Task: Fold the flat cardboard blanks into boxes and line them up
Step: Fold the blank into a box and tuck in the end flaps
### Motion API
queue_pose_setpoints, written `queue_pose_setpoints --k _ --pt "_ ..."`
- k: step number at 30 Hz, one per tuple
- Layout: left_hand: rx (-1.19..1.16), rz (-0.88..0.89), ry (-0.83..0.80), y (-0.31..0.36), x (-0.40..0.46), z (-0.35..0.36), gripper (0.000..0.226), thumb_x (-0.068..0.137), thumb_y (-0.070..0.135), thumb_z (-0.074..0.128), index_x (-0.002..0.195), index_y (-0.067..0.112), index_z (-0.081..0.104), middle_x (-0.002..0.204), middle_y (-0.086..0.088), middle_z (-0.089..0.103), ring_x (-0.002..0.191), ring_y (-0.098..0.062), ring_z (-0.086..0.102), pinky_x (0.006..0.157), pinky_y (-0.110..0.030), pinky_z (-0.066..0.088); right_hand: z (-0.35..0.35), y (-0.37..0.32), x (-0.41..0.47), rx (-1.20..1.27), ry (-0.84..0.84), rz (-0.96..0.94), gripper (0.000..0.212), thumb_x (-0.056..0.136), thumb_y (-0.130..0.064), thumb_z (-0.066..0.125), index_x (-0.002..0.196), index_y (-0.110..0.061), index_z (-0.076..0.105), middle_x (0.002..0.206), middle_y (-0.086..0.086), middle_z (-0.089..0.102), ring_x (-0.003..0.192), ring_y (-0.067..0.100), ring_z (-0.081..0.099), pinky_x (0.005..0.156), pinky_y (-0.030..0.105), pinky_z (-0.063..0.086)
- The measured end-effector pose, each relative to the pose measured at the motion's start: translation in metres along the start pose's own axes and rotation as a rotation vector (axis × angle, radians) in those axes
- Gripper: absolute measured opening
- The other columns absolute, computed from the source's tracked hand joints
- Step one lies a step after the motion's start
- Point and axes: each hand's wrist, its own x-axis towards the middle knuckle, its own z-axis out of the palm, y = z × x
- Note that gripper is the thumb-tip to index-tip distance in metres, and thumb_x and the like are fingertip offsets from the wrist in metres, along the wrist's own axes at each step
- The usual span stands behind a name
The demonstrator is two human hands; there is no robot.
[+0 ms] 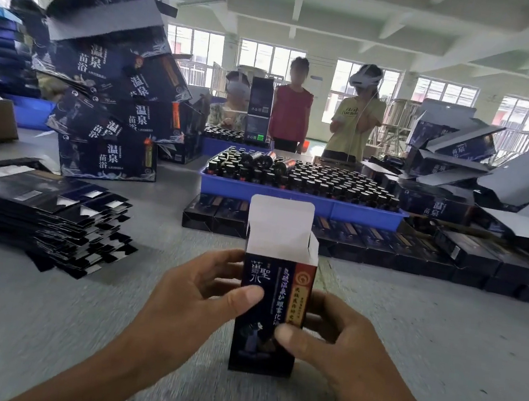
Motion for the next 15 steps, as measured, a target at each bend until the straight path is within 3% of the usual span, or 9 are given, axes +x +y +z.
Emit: queue_pose_setpoints --k 2,5,11,15 --pt "-0.013 -0.017 -0.011 -0.0011 -0.0011 0.0011 0.043 0.07 0.035 0.081 0.112 0.037 0.07 0.111 0.009 0.075 0.104 -0.01 0.071 0.08 -0.015 0.055 -0.0038 -0.0006 0.0005 0.081 0.055 -0.04 0.047 0.073 -0.034 0.089 0.114 -0.038 0.066 0.11 -0.024 0.073 0.104 -0.006 0.067 0.072 0.006 0.052" --pt "-0.004 -0.036 -0.024 -0.0025 -0.0019 0.003 0.049 0.069 0.03 0.081 0.116 0.028 0.066 0.111 0.009 0.075 0.103 -0.01 0.071 0.08 -0.015 0.055 -0.0067 -0.0011 0.0011 0.146 0.088 -0.057 0.055 0.066 -0.033 0.085 0.118 -0.033 0.066 0.11 -0.018 0.075 0.103 0.0 0.07 0.074 0.01 0.054" --pt "0.01 -0.044 -0.061 -0.0018 -0.0008 0.003 0.038 0.081 0.014 0.078 0.116 0.027 0.067 0.11 0.01 0.075 0.102 -0.009 0.072 0.078 -0.014 0.055 -0.0093 -0.0008 0.0034 0.175 0.087 -0.044 0.053 0.067 -0.024 0.086 0.116 -0.028 0.067 0.108 -0.013 0.076 0.102 0.004 0.071 0.073 0.011 0.055" --pt "0.02 -0.019 -0.053 -0.0014 -0.0011 0.0025 0.046 0.071 0.028 0.08 0.115 0.028 0.068 0.108 0.01 0.076 0.103 -0.008 0.071 0.082 -0.017 0.056 -0.011 -0.0002 0.004 0.18 0.07 -0.049 0.05 0.068 -0.024 0.086 0.115 -0.027 0.068 0.109 -0.012 0.076 0.103 0.005 0.071 0.075 0.011 0.055"
